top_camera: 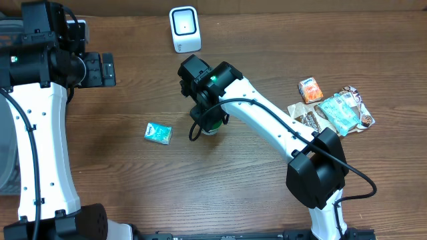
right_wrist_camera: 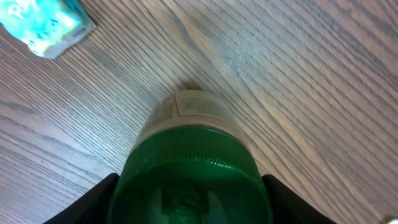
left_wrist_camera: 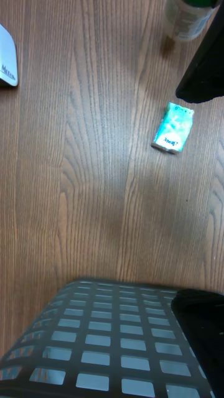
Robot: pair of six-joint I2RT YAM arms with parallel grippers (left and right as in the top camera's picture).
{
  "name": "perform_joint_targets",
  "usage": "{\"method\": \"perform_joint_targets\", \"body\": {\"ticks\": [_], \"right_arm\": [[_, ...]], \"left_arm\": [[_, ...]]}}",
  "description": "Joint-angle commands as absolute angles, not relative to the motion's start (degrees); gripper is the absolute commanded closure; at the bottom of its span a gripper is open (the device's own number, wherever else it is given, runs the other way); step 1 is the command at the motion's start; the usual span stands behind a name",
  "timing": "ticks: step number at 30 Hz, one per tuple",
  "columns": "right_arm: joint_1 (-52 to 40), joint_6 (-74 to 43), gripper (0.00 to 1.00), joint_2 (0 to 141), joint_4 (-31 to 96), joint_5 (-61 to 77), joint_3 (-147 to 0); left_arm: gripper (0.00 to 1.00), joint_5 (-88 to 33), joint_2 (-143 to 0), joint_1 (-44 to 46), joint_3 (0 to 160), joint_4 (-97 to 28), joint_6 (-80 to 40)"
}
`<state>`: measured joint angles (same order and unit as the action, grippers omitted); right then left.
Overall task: Scan the item barcode
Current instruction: 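Lift the green-capped bottle toward the scanner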
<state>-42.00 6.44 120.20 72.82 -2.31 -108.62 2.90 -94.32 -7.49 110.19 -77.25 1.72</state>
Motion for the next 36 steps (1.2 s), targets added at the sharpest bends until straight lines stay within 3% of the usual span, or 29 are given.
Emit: {"method": "perform_joint_targets", "body": {"ticks": [1,3,6,17,36], "right_arm": [[-42.0,8.4,0.42,119.4,71.8,0.1,-108.5],[-42.0,8.4,0.42,119.4,71.3,2.2,-108.0],[-41.7,8.1,0.51,119.4,71.2,5.8,-108.1],[-37.0,5.4,0.50,118.3,73.3,20.3,-111.1],[-17.7,9.5,0.53,106.7,74.0,59.6,-112.7]], "left_arm": [[0.00,3.4,-94.6,-7.1,110.3,-77.3,2.6],[0.01,3.4,-94.6,-7.1,110.3,-77.3,2.6],[0.00,3.4,-94.6,-7.1,110.3,-77.3,2.6],[0.00,3.4,-94.6,-7.1,110.3,-77.3,2.6],[0.00,3.4,-94.6,-7.1,110.3,-77.3,2.6]]}}
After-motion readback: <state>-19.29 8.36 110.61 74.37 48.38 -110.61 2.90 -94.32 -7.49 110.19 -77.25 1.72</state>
